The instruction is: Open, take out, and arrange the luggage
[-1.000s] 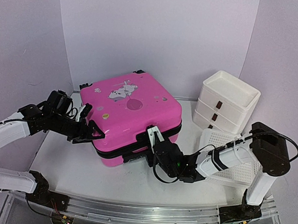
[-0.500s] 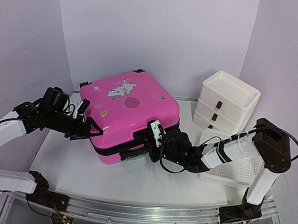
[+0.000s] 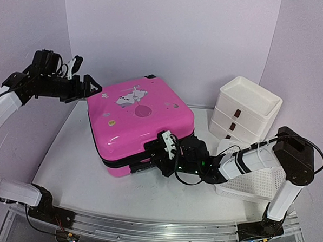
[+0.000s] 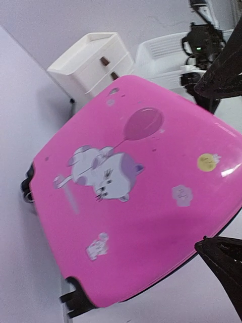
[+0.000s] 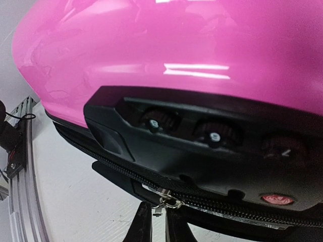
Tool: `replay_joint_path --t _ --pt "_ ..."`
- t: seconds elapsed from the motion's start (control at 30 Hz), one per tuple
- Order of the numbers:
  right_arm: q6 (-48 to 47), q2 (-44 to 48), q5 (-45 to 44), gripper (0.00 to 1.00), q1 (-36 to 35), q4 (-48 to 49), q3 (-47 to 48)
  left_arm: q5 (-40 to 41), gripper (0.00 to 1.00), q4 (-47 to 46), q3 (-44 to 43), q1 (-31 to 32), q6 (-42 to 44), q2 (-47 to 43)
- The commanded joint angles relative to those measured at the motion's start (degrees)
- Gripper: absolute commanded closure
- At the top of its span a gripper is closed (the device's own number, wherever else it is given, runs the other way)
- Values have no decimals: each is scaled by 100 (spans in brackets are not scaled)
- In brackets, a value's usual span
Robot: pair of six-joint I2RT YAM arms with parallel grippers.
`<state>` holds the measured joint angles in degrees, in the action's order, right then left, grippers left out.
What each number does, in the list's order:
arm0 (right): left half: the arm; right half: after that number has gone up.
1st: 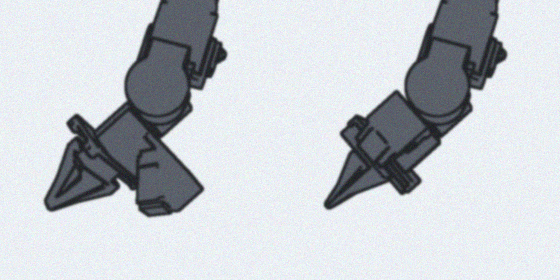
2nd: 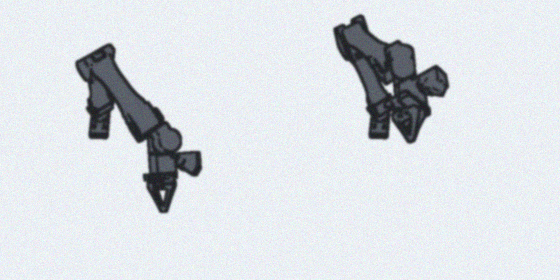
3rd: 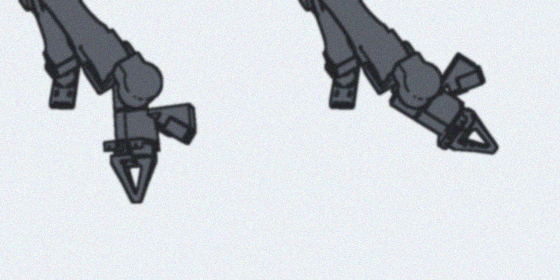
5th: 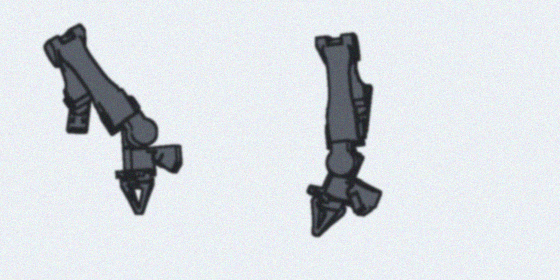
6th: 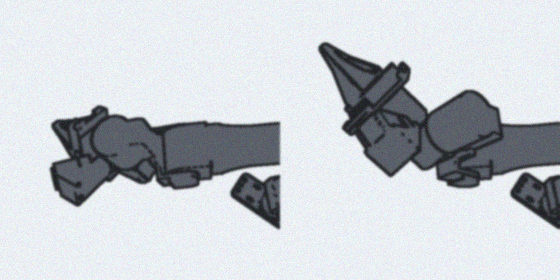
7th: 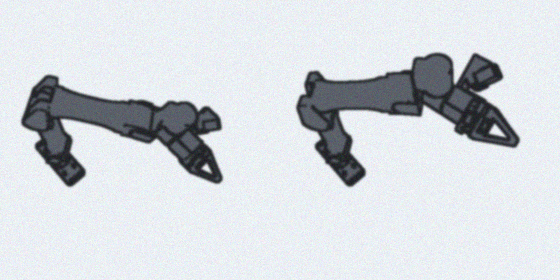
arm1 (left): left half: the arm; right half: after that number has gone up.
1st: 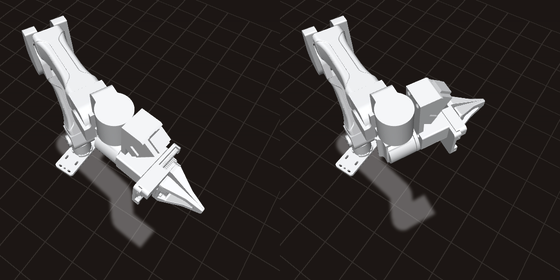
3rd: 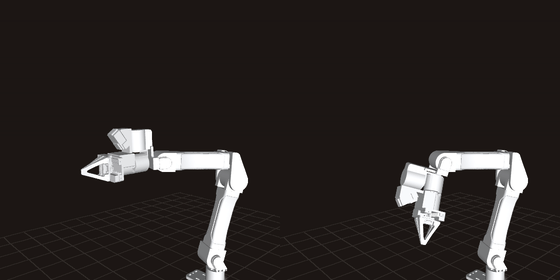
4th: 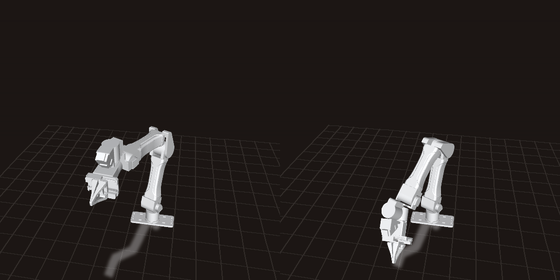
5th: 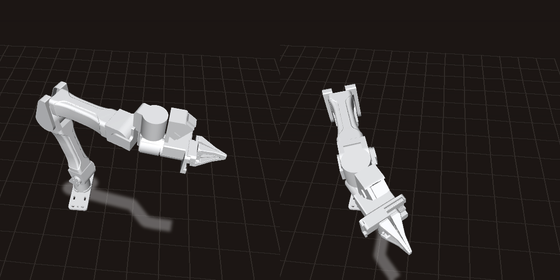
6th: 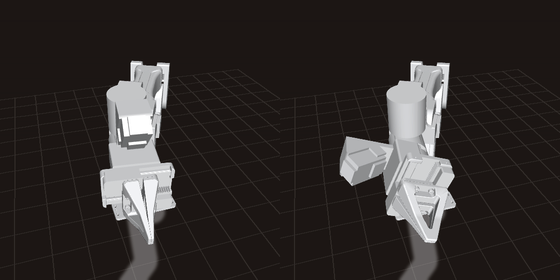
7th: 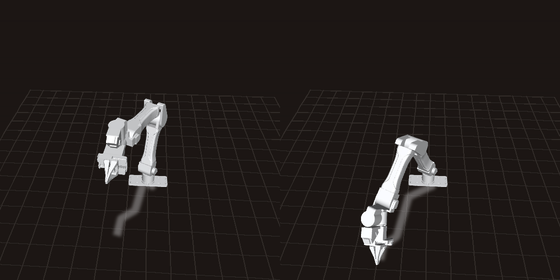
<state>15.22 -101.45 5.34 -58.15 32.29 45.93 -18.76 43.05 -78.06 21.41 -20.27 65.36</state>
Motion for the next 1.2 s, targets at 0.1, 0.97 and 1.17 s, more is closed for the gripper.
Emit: replay_joint_path --t 0.1,0.97,1.17 --pt "581 491 259 100 296 154 -373 1117 2 284 -1991 -604 1005 1719" --pt "1041 696 6 100 503 -376 -235 -251 11 979 -3220 -1437 1880 5042" --pt "1427 1164 -213 71 983 -1773 60 -477 16 512 -1485 -1370 1296 4237"
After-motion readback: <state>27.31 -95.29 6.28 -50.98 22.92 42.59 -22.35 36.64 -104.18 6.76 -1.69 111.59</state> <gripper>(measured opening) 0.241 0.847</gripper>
